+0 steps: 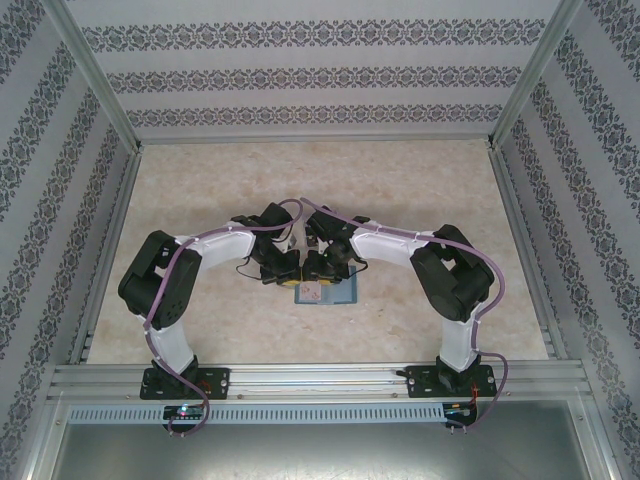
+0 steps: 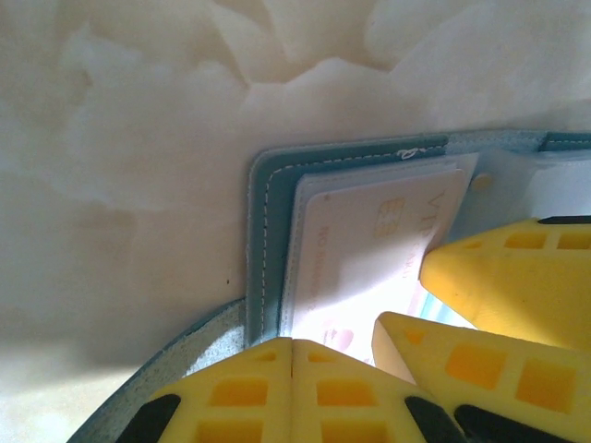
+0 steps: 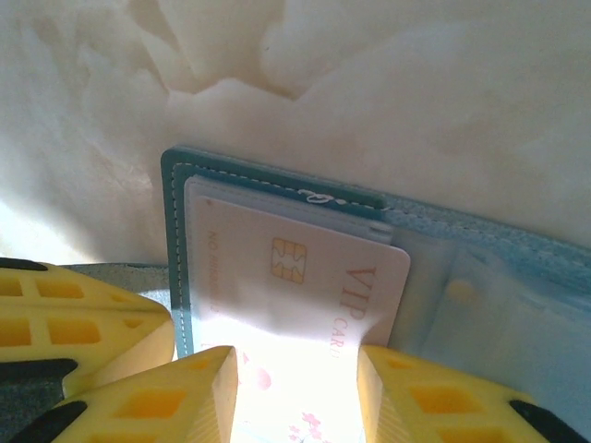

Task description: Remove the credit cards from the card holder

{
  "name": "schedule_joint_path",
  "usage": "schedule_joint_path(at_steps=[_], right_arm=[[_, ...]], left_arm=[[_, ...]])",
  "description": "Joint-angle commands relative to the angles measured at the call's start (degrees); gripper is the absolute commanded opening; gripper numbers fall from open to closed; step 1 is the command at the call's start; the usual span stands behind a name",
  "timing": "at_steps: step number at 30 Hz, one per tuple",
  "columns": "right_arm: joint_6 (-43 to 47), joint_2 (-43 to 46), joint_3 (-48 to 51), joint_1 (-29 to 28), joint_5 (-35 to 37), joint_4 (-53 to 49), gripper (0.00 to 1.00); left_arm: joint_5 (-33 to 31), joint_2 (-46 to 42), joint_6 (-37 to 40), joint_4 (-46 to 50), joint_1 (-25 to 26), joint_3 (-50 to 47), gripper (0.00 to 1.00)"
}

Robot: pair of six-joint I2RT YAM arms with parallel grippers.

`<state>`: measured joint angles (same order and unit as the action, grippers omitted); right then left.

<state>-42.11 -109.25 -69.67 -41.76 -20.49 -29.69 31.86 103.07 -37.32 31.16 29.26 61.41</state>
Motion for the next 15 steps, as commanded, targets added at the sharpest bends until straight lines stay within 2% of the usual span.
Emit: schedule_joint_path(at_steps=[1, 9, 15], right_arm=[[-0.5, -1.7, 0.8, 0.2, -1.3, 1.7, 0.40], [-0.6, -1.8, 0.7, 0.2, -1.9, 2.2, 0.39], [0.9, -2.0, 0.0, 0.2, 2.5, -2.9, 0.41]], left_arm=[[1.3, 1.6, -0.1, -0.8, 0.5, 1.1, 0.00], [0.5, 3.4, 0.4, -1.0, 0.4, 0.5, 0.00], [-1.0, 3.4, 1.3, 0.2, 0.5, -0.1, 0.00]])
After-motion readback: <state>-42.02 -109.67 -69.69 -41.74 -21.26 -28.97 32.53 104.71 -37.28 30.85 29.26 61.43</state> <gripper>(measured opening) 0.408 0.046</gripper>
